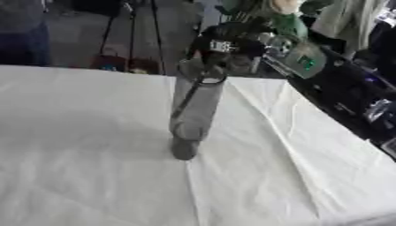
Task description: Arrange flowers into the vase.
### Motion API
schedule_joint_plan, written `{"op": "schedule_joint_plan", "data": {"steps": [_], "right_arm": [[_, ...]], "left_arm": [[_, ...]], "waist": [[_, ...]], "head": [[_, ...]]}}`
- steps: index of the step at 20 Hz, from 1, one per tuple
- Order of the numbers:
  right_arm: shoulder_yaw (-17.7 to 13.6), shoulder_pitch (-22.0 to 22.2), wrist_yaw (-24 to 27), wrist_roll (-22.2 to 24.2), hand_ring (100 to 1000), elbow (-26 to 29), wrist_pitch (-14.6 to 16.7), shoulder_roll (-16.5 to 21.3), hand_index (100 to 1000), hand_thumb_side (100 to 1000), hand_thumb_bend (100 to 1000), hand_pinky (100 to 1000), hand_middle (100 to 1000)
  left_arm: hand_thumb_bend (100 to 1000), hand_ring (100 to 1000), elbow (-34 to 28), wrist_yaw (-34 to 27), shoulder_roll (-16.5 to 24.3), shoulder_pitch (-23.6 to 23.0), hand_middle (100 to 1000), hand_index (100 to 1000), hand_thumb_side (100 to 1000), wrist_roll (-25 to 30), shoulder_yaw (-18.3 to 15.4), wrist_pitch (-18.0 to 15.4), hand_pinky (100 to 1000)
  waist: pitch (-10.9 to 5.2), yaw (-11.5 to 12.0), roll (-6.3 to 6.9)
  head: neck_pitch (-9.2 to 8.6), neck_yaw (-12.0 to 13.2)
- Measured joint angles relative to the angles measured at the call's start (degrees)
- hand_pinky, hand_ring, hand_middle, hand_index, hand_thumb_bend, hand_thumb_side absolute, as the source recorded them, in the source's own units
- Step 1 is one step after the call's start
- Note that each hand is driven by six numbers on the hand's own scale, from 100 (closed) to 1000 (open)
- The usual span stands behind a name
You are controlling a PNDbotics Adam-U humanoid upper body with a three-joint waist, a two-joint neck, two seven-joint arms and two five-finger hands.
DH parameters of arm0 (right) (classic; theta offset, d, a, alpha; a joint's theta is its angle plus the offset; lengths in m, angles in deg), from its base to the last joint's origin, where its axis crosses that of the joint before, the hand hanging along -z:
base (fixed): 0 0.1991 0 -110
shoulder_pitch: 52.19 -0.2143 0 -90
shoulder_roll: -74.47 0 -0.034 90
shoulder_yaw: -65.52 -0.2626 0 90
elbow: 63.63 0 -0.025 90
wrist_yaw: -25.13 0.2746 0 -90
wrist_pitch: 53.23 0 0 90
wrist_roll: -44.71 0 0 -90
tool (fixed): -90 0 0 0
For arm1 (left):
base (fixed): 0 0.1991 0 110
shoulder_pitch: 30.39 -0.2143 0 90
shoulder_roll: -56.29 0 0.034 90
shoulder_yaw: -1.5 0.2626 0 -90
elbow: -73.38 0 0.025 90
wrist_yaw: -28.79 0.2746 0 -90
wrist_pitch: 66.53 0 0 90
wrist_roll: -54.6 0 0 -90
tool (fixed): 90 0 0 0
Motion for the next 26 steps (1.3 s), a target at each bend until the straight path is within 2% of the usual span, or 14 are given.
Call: {"op": "schedule_joint_plan", "data": {"steps": [8,11,12,13,14,15,16,18,19,20,21,26], "right_arm": [[-0.4,-0.3,-2.0,0.0,556,0.0,0.0,0.0,746,1000,100,278,541],[-0.4,-0.3,-2.5,0.0,560,0.0,0.0,0.0,746,1000,100,284,546],[-0.4,-0.3,-2.6,0.0,671,0.0,0.0,0.0,767,1000,100,494,655],[-0.4,-0.3,-2.7,0.0,686,0.1,0.0,0.0,774,1000,100,517,669],[-0.3,-0.3,-3.0,0.0,741,0.1,0.0,0.0,821,1000,100,608,726],[-0.3,-0.3,-3.1,0.0,755,0.3,0.0,0.0,827,1000,100,635,739],[-0.3,-0.3,-3.3,0.0,795,0.5,0.0,0.0,874,1000,100,712,782],[-0.3,-0.3,-3.5,0.0,839,1.0,0.0,0.0,917,1000,100,780,829],[-0.3,-0.3,-3.6,0.0,843,1.3,0.0,0.0,924,1000,100,787,834],[-0.3,-0.3,-3.6,0.0,875,1.5,0.0,0.0,981,1000,100,834,872],[-0.3,-0.4,-3.9,0.0,902,1.6,0.0,0.0,1000,1000,100,864,898],[-0.3,-0.4,-5.5,0.0,973,2.5,0.0,0.0,1000,1000,100,946,977]], "left_arm": [[942,959,0.0,0.0,0.0,0.0,665,799,773,0.0,0.0,0.0,712],[942,959,0.0,-0.1,0.0,0.0,665,799,773,0.0,0.0,0.0,712],[941,959,0.0,-0.1,0.0,0.0,666,799,773,0.0,0.0,0.0,713],[941,959,0.0,-0.1,0.0,0.0,666,799,773,0.0,0.0,0.0,713],[941,959,0.0,-0.1,0.0,0.0,666,799,773,0.0,0.0,0.0,713],[941,959,0.0,-0.1,0.0,0.0,666,799,773,0.0,0.0,0.0,713],[941,960,0.0,-0.1,0.0,0.0,666,799,773,0.0,0.0,0.0,713],[940,959,0.0,-0.1,0.0,0.0,666,799,773,0.1,0.0,0.0,713],[940,959,0.0,-0.1,0.0,0.0,666,799,773,0.1,0.0,-0.1,713],[940,959,0.1,-0.1,0.0,0.0,666,799,773,0.1,0.0,-0.1,713],[940,960,0.1,-0.2,0.0,0.0,666,799,773,0.1,0.0,-0.1,713],[939,960,0.3,-0.2,0.0,0.0,667,799,773,0.2,0.0,-0.1,714]], "waist": [[0.01,0.0,-0.26],[0.11,0.0,-0.28],[0.12,0.0,-0.28],[0.12,0.0,-0.30],[0.13,0.0,-0.37],[0.13,0.0,-0.44],[0.13,0.0,-0.50],[0.16,0.1,-0.56],[0.17,0.1,-0.57],[0.18,0.2,-0.57],[0.18,0.2,-0.58],[0.20,0.4,-0.60]], "head": [[0.00,0.0],[0.00,0.0],[0.00,0.0],[0.00,0.0],[0.00,0.0],[0.00,0.0],[0.00,0.0],[0.00,0.0],[0.00,0.0],[0.00,0.0],[0.00,0.0],[0.00,0.0]]}}
